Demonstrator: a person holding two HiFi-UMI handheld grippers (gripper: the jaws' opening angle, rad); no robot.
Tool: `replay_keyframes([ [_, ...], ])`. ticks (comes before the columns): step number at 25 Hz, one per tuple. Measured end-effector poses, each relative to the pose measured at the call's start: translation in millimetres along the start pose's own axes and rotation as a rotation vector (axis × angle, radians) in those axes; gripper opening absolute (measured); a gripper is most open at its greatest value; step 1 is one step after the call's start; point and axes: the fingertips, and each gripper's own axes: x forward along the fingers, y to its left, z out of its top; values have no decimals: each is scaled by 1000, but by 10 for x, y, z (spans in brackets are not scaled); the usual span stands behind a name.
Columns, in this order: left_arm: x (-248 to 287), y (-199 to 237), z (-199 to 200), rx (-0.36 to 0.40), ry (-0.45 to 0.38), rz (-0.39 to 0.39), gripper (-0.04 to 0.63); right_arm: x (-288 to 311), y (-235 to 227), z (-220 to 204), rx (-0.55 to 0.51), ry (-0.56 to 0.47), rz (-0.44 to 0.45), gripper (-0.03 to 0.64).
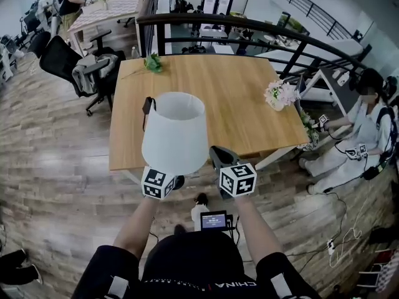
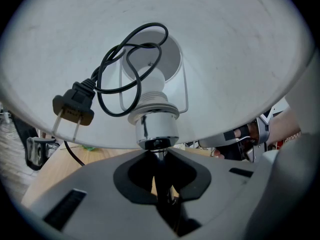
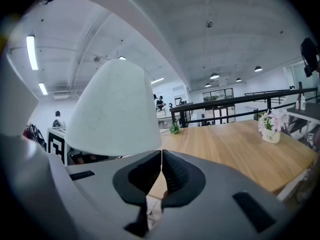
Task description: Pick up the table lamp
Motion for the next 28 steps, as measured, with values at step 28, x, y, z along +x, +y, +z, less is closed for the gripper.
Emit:
replay_keyframes([
  [28,226,-1262,-162,-37,42,41,49,-938,-756,-180,45,-42,26,29],
])
